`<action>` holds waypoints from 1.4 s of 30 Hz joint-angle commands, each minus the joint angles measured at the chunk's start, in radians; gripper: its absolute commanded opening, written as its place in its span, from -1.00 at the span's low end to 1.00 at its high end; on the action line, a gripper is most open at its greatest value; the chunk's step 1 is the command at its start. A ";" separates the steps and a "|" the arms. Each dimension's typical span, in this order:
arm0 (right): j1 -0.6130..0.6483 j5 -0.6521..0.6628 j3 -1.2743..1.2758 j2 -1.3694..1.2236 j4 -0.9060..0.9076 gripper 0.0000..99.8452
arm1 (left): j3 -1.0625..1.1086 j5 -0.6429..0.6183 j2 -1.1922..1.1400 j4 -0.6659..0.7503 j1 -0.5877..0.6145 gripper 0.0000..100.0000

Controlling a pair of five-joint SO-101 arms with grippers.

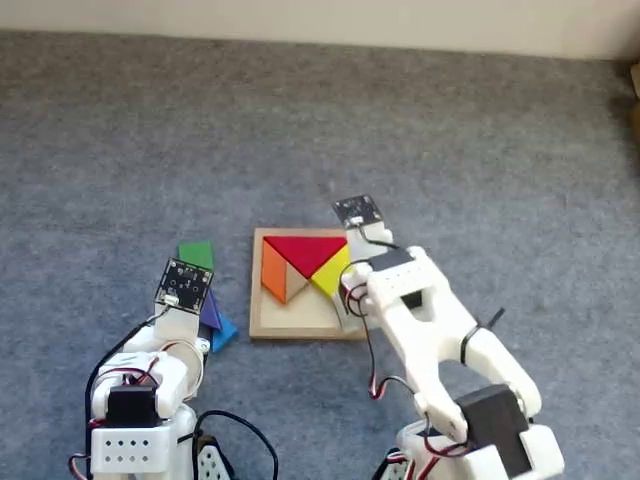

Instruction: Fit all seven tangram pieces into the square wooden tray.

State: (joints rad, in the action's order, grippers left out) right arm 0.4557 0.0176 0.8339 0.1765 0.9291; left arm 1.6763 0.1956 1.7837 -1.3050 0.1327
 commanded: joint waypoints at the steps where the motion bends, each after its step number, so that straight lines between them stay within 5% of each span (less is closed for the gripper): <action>1: -0.010 -0.005 0.007 0.059 -0.004 -0.89 | 0.019 0.006 0.027 -0.002 -0.019 -0.99; 8: -0.008 -0.051 -0.079 0.153 0.130 -0.49 | 0.019 0.006 0.027 -0.002 -0.019 -0.99; 17: -0.076 -0.025 -0.005 0.509 0.208 -0.51 | 0.019 0.006 0.027 -0.002 -0.019 -0.99; 27: -0.282 -0.017 0.185 0.886 0.206 -0.84 | 0.019 0.006 0.027 -0.002 -0.019 -0.99; 42: -0.315 0.034 0.486 1.354 0.206 -0.84 | 0.019 0.006 0.027 -0.002 -0.019 -0.99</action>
State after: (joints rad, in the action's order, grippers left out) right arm 0.1504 0.0391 1.2881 1.4270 1.1301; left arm 1.6763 0.1956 1.7837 -1.3050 0.1327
